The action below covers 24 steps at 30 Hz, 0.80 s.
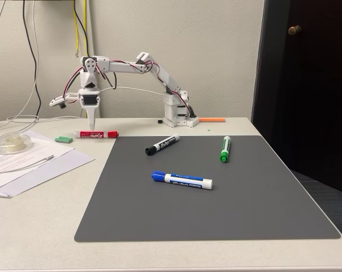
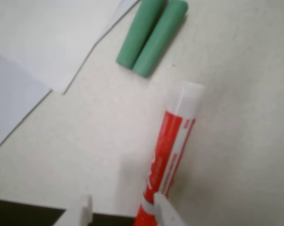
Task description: Pick up the red marker.
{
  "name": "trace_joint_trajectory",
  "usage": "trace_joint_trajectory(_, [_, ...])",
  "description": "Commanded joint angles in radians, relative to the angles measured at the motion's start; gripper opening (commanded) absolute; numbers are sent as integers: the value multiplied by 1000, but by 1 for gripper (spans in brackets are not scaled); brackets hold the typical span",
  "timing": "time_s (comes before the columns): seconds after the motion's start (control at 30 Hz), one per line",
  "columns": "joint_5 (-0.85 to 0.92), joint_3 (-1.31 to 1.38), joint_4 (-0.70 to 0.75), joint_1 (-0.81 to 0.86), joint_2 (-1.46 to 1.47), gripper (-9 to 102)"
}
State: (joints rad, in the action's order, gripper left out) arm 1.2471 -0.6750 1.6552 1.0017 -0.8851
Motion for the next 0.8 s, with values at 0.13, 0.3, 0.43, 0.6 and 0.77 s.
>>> trace_joint_trajectory(0.13, [8, 2, 17, 11, -8, 18])
trace_joint_trajectory(0.3, [0, 2, 20, 11, 9, 19])
trace_joint_trajectory(0.43, [-18, 2, 26, 12, 26, 21])
trace_joint_trajectory(0.6, [-23, 2, 35, 21, 38, 22])
trace_joint_trajectory(0.77, [-26, 2, 32, 34, 67, 22])
